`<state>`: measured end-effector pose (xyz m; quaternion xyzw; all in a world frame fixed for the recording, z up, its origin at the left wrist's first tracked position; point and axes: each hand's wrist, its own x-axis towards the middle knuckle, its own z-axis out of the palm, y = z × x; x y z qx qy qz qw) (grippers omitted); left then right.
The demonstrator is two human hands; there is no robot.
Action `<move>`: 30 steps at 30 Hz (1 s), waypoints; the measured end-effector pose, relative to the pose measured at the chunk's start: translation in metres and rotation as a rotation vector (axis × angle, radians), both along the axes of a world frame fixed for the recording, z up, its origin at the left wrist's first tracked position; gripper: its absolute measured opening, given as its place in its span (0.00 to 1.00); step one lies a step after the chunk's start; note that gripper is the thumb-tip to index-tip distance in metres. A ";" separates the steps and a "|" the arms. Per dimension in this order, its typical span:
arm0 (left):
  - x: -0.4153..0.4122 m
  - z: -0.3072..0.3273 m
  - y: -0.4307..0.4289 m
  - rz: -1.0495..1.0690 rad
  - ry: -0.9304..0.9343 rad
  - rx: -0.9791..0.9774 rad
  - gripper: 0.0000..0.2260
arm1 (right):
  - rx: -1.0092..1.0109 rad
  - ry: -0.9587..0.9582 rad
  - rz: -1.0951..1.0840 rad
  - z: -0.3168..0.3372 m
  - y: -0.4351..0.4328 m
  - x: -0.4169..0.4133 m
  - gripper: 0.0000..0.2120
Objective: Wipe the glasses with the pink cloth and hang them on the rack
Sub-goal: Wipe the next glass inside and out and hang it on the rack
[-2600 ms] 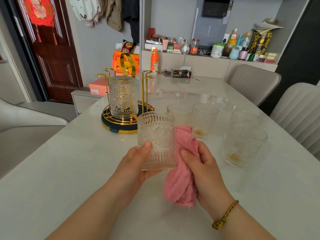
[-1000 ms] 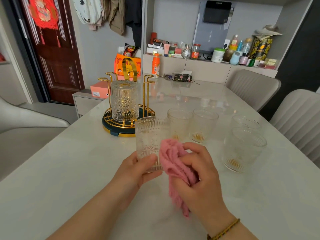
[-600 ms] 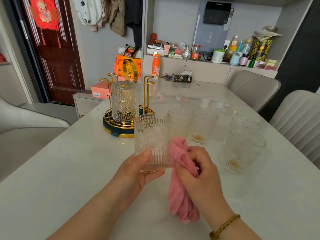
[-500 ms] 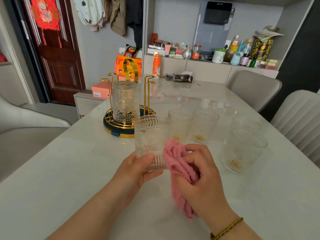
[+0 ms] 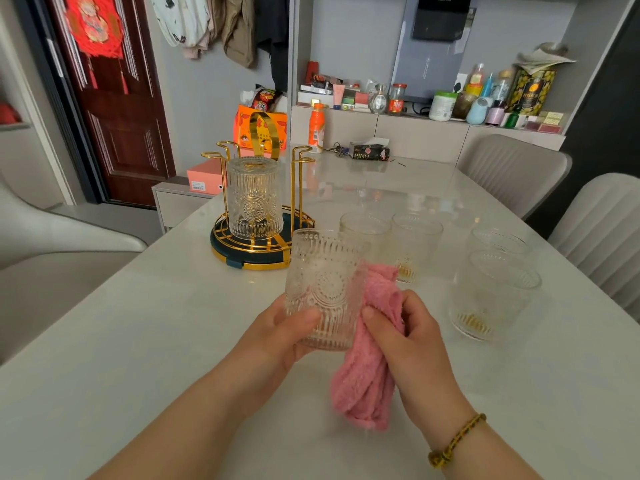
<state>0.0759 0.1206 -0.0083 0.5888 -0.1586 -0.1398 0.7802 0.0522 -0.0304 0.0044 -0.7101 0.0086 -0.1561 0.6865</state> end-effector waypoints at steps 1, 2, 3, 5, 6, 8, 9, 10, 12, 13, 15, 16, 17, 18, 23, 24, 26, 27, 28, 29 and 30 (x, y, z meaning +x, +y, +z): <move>0.000 0.000 0.001 -0.004 -0.008 0.013 0.47 | 0.019 0.012 0.005 -0.001 0.001 0.000 0.08; 0.001 -0.001 0.002 -0.007 -0.012 0.032 0.47 | 0.037 0.014 0.005 -0.001 0.002 -0.001 0.08; 0.001 -0.001 0.003 -0.009 -0.012 0.049 0.48 | 0.061 0.011 0.004 -0.002 0.002 -0.001 0.07; 0.001 -0.002 0.004 -0.008 -0.024 0.079 0.48 | 0.103 -0.002 0.002 -0.001 0.003 -0.003 0.07; 0.001 -0.002 0.004 0.006 -0.035 0.099 0.48 | 0.114 -0.010 0.003 -0.001 0.003 -0.003 0.07; 0.001 -0.001 0.002 0.068 -0.050 0.122 0.46 | 0.123 -0.035 0.000 0.000 0.001 -0.004 0.08; 0.002 -0.001 0.000 0.116 -0.042 0.110 0.43 | 0.118 -0.061 -0.001 0.001 0.001 -0.005 0.08; 0.003 -0.001 -0.001 0.167 -0.021 0.084 0.37 | 0.099 -0.099 0.000 0.001 0.000 -0.005 0.08; 0.004 -0.001 -0.003 0.207 0.030 0.039 0.28 | 0.010 -0.170 -0.012 0.002 0.000 -0.004 0.06; 0.003 0.000 -0.004 0.198 0.047 0.034 0.27 | -0.045 -0.194 -0.028 0.001 0.000 -0.004 0.06; 0.002 -0.004 -0.008 0.164 0.044 0.058 0.30 | -0.129 -0.228 -0.068 -0.002 0.000 -0.002 0.06; 0.000 -0.005 -0.010 0.150 0.029 0.081 0.32 | -0.158 -0.247 -0.074 -0.003 0.001 -0.002 0.06; 0.000 -0.007 -0.011 0.141 0.007 0.110 0.33 | -0.192 -0.270 -0.068 -0.004 0.003 -0.003 0.07; 0.000 -0.008 -0.010 0.142 -0.016 0.135 0.35 | -0.233 -0.301 -0.056 -0.004 0.004 -0.003 0.07; 0.004 -0.008 -0.002 0.124 -0.017 0.115 0.44 | -0.301 -0.404 -0.069 0.002 0.001 -0.005 0.05; 0.003 -0.008 -0.002 0.094 -0.020 0.105 0.47 | -0.253 -0.387 -0.091 0.002 -0.003 -0.003 0.04; -0.001 -0.007 -0.006 0.030 -0.012 0.067 0.49 | -0.146 -0.308 -0.103 0.002 -0.009 0.000 0.05; -0.003 -0.005 -0.008 0.009 -0.003 0.024 0.48 | -0.114 -0.254 -0.090 0.001 -0.011 0.002 0.04; -0.004 -0.004 -0.010 0.000 0.014 -0.025 0.48 | -0.102 -0.198 -0.065 0.000 -0.010 0.003 0.05; -0.003 -0.004 -0.009 0.007 0.037 -0.069 0.48 | -0.098 -0.156 -0.029 -0.002 -0.009 0.003 0.05; 0.000 -0.004 -0.008 0.025 0.057 -0.103 0.48 | -0.110 -0.144 0.008 -0.004 -0.006 0.001 0.05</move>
